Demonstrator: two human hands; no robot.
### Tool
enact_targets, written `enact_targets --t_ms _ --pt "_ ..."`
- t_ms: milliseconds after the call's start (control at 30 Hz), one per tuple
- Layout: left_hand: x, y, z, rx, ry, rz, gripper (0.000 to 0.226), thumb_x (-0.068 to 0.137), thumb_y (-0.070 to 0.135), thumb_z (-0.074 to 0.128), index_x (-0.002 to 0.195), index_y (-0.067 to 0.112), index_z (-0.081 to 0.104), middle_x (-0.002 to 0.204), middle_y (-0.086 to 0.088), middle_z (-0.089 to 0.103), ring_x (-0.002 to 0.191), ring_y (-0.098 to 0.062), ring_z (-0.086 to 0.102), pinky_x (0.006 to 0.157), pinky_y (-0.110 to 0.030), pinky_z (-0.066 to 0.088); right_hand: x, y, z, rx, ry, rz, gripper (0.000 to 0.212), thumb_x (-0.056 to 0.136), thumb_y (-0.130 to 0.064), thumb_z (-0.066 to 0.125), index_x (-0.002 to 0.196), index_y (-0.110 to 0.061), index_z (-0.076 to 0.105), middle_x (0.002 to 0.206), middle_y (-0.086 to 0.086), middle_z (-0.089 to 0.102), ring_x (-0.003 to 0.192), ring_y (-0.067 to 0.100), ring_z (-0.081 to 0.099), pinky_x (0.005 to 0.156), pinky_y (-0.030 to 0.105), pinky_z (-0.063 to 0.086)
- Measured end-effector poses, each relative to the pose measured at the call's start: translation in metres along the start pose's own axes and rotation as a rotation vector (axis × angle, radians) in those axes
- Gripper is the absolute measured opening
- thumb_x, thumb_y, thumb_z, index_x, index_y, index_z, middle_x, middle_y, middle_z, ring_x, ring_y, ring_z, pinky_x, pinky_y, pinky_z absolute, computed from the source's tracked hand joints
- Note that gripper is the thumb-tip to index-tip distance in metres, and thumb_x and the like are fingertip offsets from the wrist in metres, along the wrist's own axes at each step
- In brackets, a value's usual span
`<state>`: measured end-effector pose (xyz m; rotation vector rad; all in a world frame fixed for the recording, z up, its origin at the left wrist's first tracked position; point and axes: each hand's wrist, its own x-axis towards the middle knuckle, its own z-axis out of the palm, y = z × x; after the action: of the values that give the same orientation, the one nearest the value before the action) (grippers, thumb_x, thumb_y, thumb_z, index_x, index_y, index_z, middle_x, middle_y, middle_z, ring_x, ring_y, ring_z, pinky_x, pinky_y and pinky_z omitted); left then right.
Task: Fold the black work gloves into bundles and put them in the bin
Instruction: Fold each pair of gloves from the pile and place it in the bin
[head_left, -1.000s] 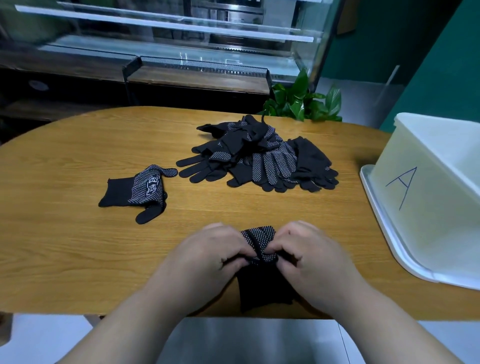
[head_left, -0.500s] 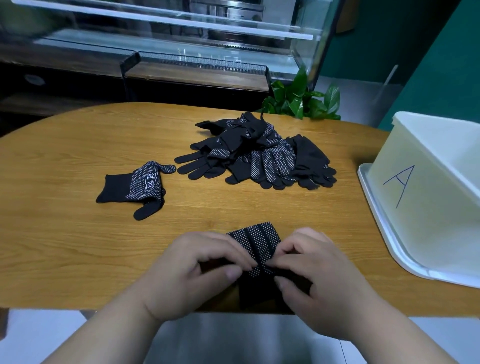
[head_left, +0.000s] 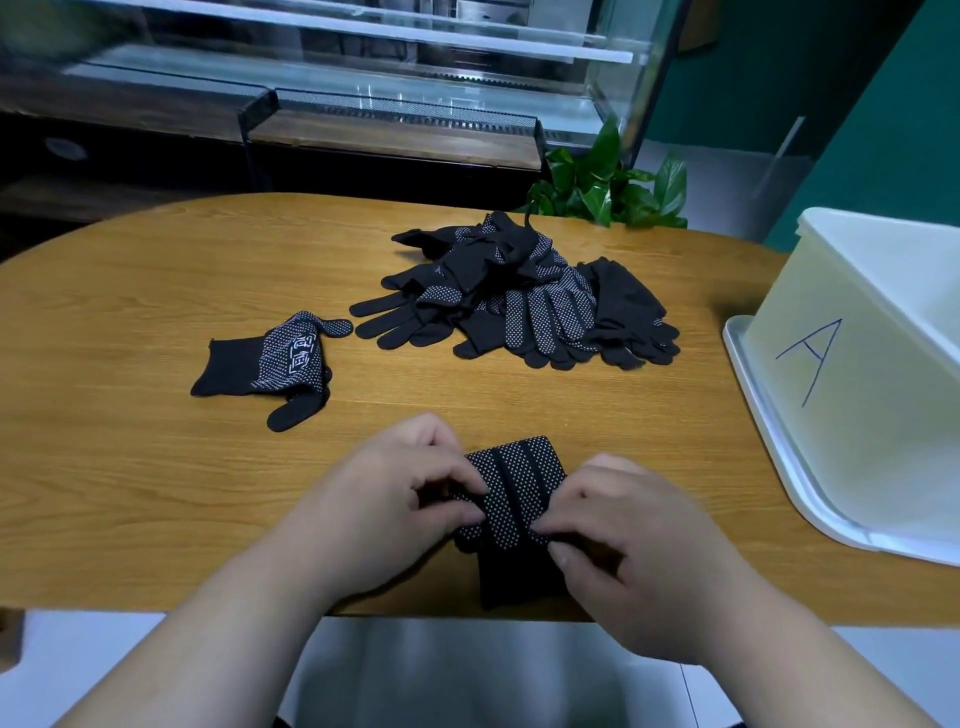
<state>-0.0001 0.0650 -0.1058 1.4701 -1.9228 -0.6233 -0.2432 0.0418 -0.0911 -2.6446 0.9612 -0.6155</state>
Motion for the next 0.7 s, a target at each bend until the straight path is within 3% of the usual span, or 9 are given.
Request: enact_targets --t_ms 67,200,300,400,567,700 --pt "0.0 0.0018 0.0013 0.03 -0.01 0.01 0.026 0.078 0.029 0.083 0.095 0.042 0.068 0.1 0.02 0.055 0.09 -0.006 0.058 0.076 -0.022 0.047 -0.0002 -0.0004 0.0004 -0.02 -0.044 0.003 0.018 0.083 -0.032 0.057 0.09 -0.03 0.074 0.089 -0.019 0.057 0.089 0.009 0.053 0.071 0.028 0.049" --pt "-0.0015 0.0007 0.0022 0.027 -0.067 0.057 0.036 0.077 0.028 0.084 0.103 0.043 0.064 0.095 0.019 0.058 0.084 -0.004 0.058 0.07 -0.01 0.041 -0.002 -0.0031 -0.0008 -0.035 -0.032 0.008 0.014 0.082 -0.032 0.057 0.085 -0.03 0.07 0.089 -0.016 0.051 0.086 0.006 0.048 0.065 0.026 0.045" --pt "-0.0014 0.0001 0.0028 0.048 -0.095 0.073 0.04 0.074 0.043 0.079 0.108 0.045 0.059 0.098 0.02 0.058 0.085 -0.003 0.058 0.071 -0.013 0.043 -0.0006 -0.004 0.0007 -0.07 -0.02 0.008 0.012 0.082 -0.031 0.056 0.076 -0.028 0.066 0.084 -0.014 0.047 0.081 0.007 0.045 0.062 0.026 0.042" --pt "-0.0005 -0.0004 0.0047 0.087 -0.089 0.135 0.047 0.07 0.06 0.068 0.113 0.044 0.058 0.093 0.021 0.058 0.083 0.004 0.053 0.072 -0.011 0.04 0.0006 -0.0015 0.0039 -0.059 -0.031 -0.016 0.013 0.083 -0.031 0.057 0.076 -0.029 0.068 0.083 -0.017 0.051 0.081 0.009 0.048 0.066 0.027 0.042" --pt "-0.0005 -0.0021 0.006 0.147 -0.058 0.181 0.048 0.069 0.065 0.064 0.11 0.04 0.063 0.083 0.022 0.058 0.082 0.008 0.049 0.072 -0.007 0.035 0.0021 -0.0011 0.0045 -0.048 -0.023 -0.041 0.015 0.084 -0.029 0.057 0.077 -0.027 0.069 0.082 -0.016 0.056 0.081 0.012 0.052 0.067 0.031 0.045" --pt "-0.0037 -0.0002 0.0058 -0.028 0.025 0.097 0.047 0.064 0.066 0.067 0.108 0.051 0.062 0.086 0.02 0.062 0.079 -0.002 0.055 0.068 -0.012 0.041 0.0031 0.0018 0.0042 -0.007 0.051 -0.064 0.015 0.086 -0.025 0.058 0.076 -0.023 0.069 0.081 -0.016 0.061 0.079 0.012 0.056 0.069 0.032 0.047"
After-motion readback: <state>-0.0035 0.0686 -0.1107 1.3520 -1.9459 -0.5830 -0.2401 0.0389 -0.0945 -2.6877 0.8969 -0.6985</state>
